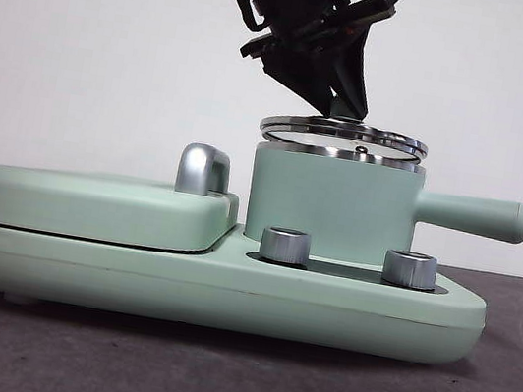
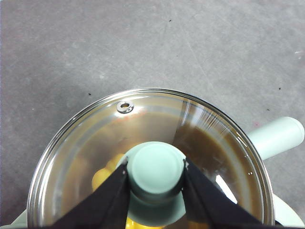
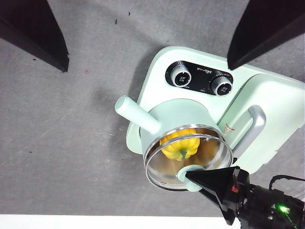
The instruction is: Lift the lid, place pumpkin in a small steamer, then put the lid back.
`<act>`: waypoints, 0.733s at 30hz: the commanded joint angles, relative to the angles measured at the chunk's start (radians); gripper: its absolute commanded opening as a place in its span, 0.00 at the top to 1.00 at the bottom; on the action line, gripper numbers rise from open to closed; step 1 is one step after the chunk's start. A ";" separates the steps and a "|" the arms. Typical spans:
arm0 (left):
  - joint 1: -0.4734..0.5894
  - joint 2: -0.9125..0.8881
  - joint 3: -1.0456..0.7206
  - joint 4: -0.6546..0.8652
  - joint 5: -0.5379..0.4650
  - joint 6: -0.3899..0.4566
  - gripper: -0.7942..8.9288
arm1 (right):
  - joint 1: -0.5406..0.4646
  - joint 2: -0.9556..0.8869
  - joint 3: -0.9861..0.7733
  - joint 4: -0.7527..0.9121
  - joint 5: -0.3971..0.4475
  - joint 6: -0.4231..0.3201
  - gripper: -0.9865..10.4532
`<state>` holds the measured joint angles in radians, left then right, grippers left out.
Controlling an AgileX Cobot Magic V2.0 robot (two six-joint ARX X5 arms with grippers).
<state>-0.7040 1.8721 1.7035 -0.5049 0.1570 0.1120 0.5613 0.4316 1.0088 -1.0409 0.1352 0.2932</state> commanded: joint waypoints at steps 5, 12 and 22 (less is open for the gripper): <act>-0.006 0.007 0.017 0.017 0.032 0.011 0.90 | 0.006 0.002 0.005 0.008 0.004 0.011 0.44; -0.003 0.008 0.007 -0.003 0.031 0.034 0.90 | 0.006 0.002 0.005 0.008 0.004 0.010 0.44; -0.002 0.016 0.006 0.027 0.072 0.064 0.90 | 0.006 0.002 0.005 0.007 -0.005 0.015 0.44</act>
<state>-0.6987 1.8721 1.6928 -0.5030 0.2180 0.1631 0.5613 0.4316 1.0088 -1.0409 0.1314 0.2939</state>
